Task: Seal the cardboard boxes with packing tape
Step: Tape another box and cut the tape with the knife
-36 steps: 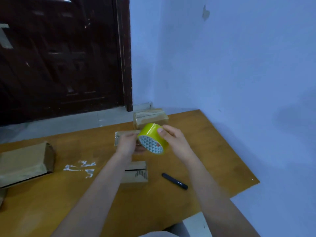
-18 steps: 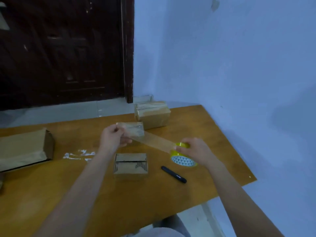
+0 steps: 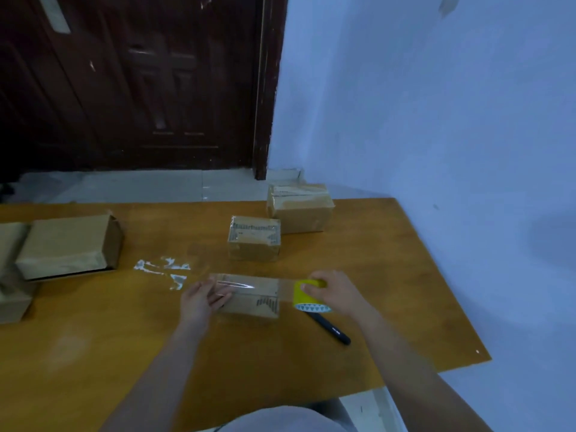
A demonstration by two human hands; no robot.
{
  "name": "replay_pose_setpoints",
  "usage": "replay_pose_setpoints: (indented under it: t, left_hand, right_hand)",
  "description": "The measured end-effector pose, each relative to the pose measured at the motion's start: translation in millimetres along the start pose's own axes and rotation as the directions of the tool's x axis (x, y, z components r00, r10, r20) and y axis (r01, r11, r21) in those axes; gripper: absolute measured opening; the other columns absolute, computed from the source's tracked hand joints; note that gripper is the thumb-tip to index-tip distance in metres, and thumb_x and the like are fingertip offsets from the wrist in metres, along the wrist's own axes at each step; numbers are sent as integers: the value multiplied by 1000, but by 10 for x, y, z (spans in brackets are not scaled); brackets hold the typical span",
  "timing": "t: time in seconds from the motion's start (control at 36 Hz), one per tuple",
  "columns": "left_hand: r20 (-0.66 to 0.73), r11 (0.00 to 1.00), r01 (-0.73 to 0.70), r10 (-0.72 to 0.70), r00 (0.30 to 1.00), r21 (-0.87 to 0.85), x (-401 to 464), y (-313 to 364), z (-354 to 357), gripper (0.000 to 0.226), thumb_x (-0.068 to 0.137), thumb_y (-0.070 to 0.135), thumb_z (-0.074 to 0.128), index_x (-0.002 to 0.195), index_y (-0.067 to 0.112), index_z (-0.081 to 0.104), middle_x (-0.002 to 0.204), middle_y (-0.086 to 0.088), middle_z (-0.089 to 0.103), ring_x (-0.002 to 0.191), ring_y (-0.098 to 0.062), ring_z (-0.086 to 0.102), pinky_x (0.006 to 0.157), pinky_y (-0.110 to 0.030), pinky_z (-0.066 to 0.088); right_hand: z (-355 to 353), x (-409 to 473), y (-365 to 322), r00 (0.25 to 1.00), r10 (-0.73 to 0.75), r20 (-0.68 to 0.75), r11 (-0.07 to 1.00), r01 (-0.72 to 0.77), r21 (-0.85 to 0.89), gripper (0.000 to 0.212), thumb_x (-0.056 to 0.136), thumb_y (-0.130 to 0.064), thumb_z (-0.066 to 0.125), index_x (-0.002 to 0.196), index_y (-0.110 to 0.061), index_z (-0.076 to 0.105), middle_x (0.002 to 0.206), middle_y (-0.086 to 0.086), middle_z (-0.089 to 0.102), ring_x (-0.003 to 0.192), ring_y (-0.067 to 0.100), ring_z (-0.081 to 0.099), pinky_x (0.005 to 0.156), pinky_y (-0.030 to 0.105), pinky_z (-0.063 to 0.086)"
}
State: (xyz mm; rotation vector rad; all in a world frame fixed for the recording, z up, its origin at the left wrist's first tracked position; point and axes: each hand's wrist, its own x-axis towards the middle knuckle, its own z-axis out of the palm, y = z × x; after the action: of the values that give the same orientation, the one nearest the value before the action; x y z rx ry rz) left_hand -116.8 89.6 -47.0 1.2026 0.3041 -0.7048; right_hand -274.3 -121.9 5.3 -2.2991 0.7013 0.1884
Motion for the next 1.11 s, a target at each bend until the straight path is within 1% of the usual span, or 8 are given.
replay_pose_setpoints:
  t: [0.06, 0.17, 0.44, 0.58, 0.67, 0.86, 0.97, 1.11]
  left_hand:
    - [14, 1000, -18, 18, 1000, 18, 5, -14, 1, 16, 98, 7, 48, 83, 2, 49, 58, -1, 67, 57, -16, 70, 58, -25, 59]
    - [74, 999, -30, 29, 997, 16, 22, -42, -16, 20, 100, 9, 45, 82, 1, 50, 83, -15, 72, 70, -23, 73, 66, -32, 59]
    - [64, 998, -63, 64, 996, -13, -44, -24, 26, 29, 101, 7, 41, 73, 5, 49, 57, 0, 66, 60, -21, 71, 60, -28, 58]
    - [62, 998, -51, 53, 997, -34, 18, -63, -31, 16, 101, 9, 43, 91, -1, 51, 90, -19, 70, 73, -28, 73, 62, -30, 60]
    - [48, 998, -47, 49, 998, -51, 37, -88, -47, 13, 101, 9, 42, 93, 0, 49, 85, -18, 72, 72, -29, 72, 62, -31, 60]
    - [42, 998, -52, 53, 998, -36, 61, -113, -64, 12, 101, 10, 41, 93, 3, 46, 82, -17, 73, 72, -27, 73, 66, -33, 60]
    - [42, 998, -66, 66, 997, -12, 56, -126, -48, 14, 101, 9, 42, 91, 1, 48, 83, -17, 73, 72, -26, 73, 65, -31, 60]
    - [38, 990, -127, 125, 991, 58, 56, -141, -74, 18, 101, 9, 44, 96, -6, 53, 91, -20, 72, 80, -30, 72, 68, -33, 61]
  right_hand:
    - [16, 43, 43, 1000, -1, 29, 998, -1, 56, 16, 92, -37, 58, 83, -24, 60, 83, 1, 62, 74, 14, 55, 67, 31, 41]
    - [31, 124, 108, 995, 4, 96, 991, -17, 134, 17, 93, -33, 58, 77, -26, 58, 78, -3, 55, 71, 12, 51, 67, 29, 37]
    - [192, 153, 208, 976, 77, 203, 954, -132, 271, 15, 94, -29, 56, 87, -16, 59, 82, -1, 55, 72, 11, 53, 63, 22, 39]
    - [240, 165, 232, 974, 103, 200, 927, -167, 335, 14, 93, -28, 58, 82, -20, 60, 78, -5, 56, 68, 8, 54, 61, 18, 40]
    - [253, 199, 223, 975, 102, 199, 926, -166, 339, 14, 93, -26, 58, 80, -20, 59, 76, -5, 54, 65, 6, 50, 59, 17, 37]
    - [349, 285, 277, 969, 134, 206, 941, -190, 281, 12, 91, -27, 61, 86, -16, 62, 76, -3, 57, 64, 6, 53, 55, 14, 39]
    - [484, 360, 341, 978, 157, 140, 973, -178, 147, 17, 90, -35, 61, 87, -19, 62, 87, 0, 58, 81, 13, 54, 69, 29, 38]
    - [544, 431, 288, 980, 180, 89, 982, -174, -67, 25, 90, -44, 56, 97, -22, 65, 100, 3, 66, 96, 20, 59, 83, 34, 42]
